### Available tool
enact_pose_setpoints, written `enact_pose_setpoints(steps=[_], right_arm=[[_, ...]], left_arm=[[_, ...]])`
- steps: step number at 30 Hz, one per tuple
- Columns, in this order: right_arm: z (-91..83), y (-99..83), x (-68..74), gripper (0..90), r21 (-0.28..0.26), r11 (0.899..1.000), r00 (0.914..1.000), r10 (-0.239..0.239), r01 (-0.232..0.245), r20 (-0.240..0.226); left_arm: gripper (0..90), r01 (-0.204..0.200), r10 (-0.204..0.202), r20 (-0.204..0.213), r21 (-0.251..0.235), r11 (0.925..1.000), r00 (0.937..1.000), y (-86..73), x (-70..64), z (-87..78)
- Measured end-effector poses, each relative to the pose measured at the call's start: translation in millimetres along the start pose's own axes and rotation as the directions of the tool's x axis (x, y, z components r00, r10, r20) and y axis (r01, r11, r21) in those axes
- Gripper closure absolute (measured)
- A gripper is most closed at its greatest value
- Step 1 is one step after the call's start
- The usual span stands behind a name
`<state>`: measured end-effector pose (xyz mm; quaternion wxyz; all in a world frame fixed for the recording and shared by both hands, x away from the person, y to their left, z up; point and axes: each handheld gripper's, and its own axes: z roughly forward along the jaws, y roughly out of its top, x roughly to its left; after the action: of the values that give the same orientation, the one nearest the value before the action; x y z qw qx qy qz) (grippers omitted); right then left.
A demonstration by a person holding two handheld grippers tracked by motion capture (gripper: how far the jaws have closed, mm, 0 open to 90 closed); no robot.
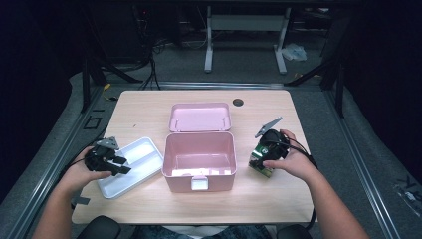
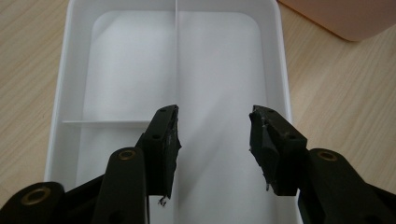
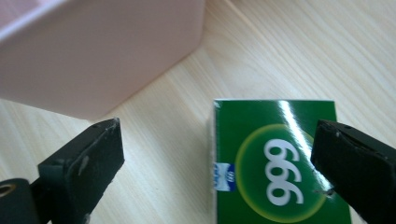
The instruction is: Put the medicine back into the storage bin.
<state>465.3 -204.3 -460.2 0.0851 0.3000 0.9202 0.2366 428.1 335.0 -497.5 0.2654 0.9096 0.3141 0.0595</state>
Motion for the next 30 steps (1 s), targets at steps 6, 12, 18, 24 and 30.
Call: enact_pose_setpoints(steps=[6, 12, 18, 24, 30], right_arm=[[4.0, -0.6, -18.4, 0.0, 0.064, 0.997, 0.9993, 0.036, -0.037, 0.009], [8.3, -2.7, -28.8, 0.7, 0.096, 0.994, 0.9988, 0.044, -0.042, -0.020], [13.1, -5.5, -36.0, 3.2, 0.117, 0.992, 0.9981, 0.060, -0.057, -0.018], [16.5, -6.8, -41.1, 7.4, 0.129, 0.990, 0.9973, 0.069, -0.065, -0.025], [18.6, -7.7, -41.0, 12.7, 0.148, 0.988, 0.9976, 0.058, -0.052, -0.038]], left_arm=[[52.1, 0.004, -0.004, 0.003, -0.002, 1.0000, 1.0000, -0.8, 0.8, -0.3], [52.1, 0.007, -0.007, 0.003, 0.003, 1.0000, 1.0000, -1.4, 0.9, 0.1], [52.1, 0.004, -0.004, 0.010, 0.004, 1.0000, 0.9999, -1.5, 0.9, 0.7], [52.1, 0.005, -0.005, 0.005, 0.001, 1.0000, 1.0000, -1.9, 1.2, -0.5], [52.1, 0.002, -0.002, 0.011, 0.002, 1.0000, 0.9999, -2.3, 1.2, -0.5]])
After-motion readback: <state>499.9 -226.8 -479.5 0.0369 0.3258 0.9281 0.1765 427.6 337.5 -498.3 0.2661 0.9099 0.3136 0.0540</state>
